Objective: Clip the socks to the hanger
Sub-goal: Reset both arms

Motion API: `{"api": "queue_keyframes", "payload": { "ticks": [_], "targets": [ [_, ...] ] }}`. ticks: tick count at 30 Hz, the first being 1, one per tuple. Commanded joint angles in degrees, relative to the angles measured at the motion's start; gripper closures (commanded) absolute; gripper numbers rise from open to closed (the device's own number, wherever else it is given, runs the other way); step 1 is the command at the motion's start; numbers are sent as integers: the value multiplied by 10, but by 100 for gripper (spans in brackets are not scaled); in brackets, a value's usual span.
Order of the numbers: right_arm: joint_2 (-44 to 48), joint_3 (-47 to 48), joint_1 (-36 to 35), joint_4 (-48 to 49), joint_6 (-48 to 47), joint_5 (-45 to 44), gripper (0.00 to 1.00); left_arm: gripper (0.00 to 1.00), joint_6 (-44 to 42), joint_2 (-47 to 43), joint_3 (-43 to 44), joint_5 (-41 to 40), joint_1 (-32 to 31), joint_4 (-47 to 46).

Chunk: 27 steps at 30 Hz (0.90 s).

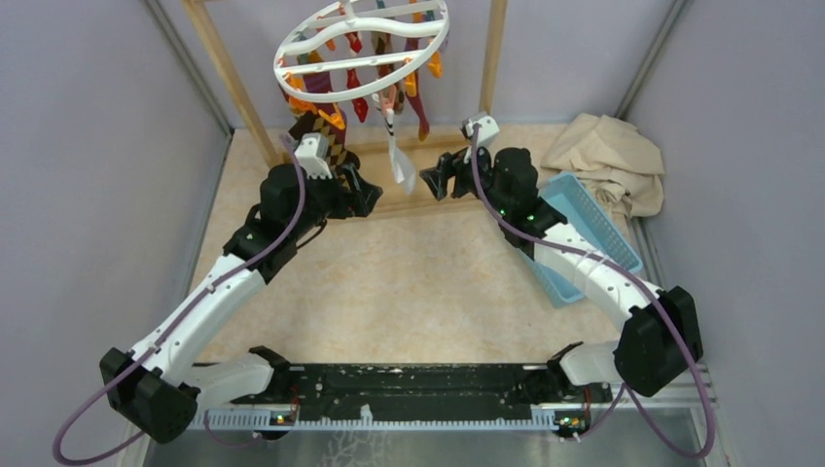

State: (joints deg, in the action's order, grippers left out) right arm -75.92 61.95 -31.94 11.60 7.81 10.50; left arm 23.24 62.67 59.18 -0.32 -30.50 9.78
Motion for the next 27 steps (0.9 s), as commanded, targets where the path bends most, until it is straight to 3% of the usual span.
{"api": "queue_keyframes", "payload": {
  "ticks": [1, 7, 13, 27],
  "targets": [
    [33, -49, 13, 13, 30, -15, 31, 6, -7, 7, -7, -33, 1, 23],
    [42, -132, 15, 32, 57, -4, 31, 1, 26, 83, 27, -9, 3, 80],
    [60, -221, 15, 67, 68, -1, 31, 2, 56, 109, 25, 0, 3, 76],
    [59, -248, 15, 62, 53, -4, 31, 4, 68, 123, 27, 21, 3, 79]
  ]
}}
